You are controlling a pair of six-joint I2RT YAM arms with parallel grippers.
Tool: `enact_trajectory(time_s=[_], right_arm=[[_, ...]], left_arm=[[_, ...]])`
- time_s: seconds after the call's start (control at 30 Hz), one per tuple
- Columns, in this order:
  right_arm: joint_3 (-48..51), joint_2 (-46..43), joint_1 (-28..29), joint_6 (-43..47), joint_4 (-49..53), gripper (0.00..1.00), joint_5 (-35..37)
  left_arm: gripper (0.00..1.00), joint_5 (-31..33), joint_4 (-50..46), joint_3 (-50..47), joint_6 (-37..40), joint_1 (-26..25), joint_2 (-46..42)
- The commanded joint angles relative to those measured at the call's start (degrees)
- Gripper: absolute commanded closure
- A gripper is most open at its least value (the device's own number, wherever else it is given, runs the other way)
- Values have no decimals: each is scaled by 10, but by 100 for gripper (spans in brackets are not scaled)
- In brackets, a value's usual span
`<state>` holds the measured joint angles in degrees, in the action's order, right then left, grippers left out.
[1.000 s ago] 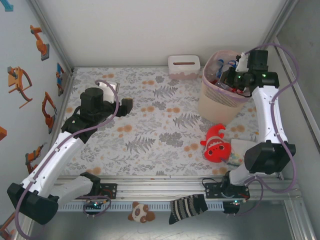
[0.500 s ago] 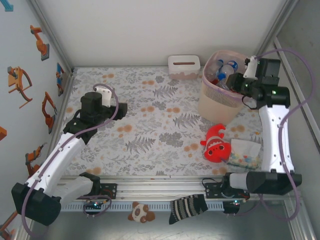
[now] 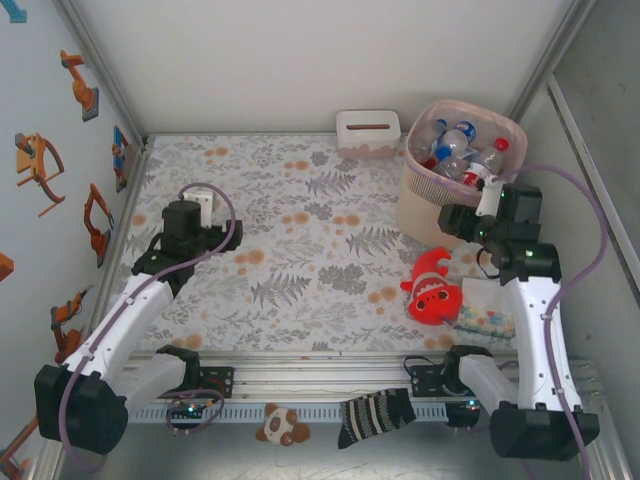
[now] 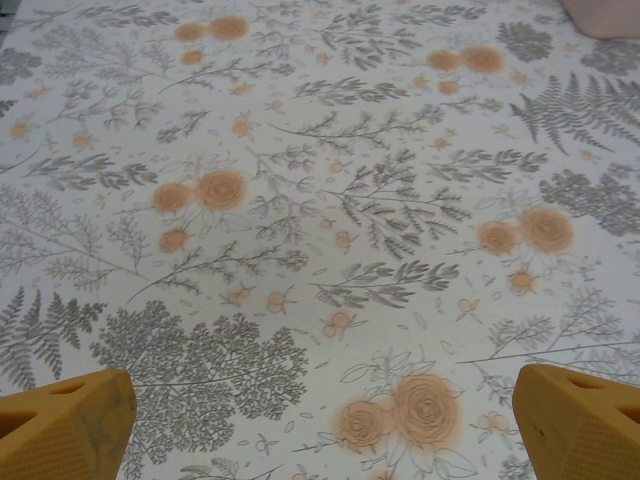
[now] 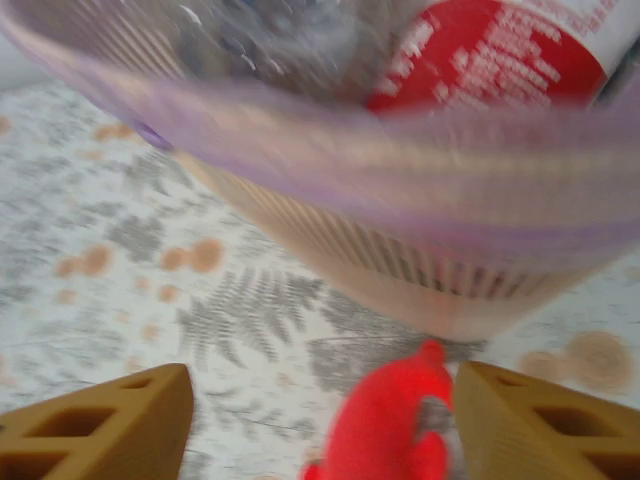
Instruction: Put the plastic bottles in the bin
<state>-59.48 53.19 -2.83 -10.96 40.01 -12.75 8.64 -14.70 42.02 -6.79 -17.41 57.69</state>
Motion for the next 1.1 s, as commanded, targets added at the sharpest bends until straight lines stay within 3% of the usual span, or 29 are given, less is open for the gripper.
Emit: enact_trajectory(time_s=[0.0, 0.07, 0.27, 0.5, 0.7, 1.07], right_arm=[[61, -26, 1, -8, -73, 7, 84], [106, -39, 2, -5, -112, 1, 106], [243, -59, 1, 11, -277, 0, 159], [418, -38, 1, 56, -580, 0, 201], [457, 35, 1, 71, -706, 0, 205], [430, 206, 1, 85, -855, 0, 151]], left_arm=[[4, 36, 37, -26, -6, 9, -22], [4, 54, 54, -45, -5, 11, -26], [4, 101, 133, -112, 18, 18, -19], [4, 115, 293, -185, 62, 28, 35], [4, 44, 500, -247, 85, 58, 105], [4, -79, 621, -229, 75, 144, 211]])
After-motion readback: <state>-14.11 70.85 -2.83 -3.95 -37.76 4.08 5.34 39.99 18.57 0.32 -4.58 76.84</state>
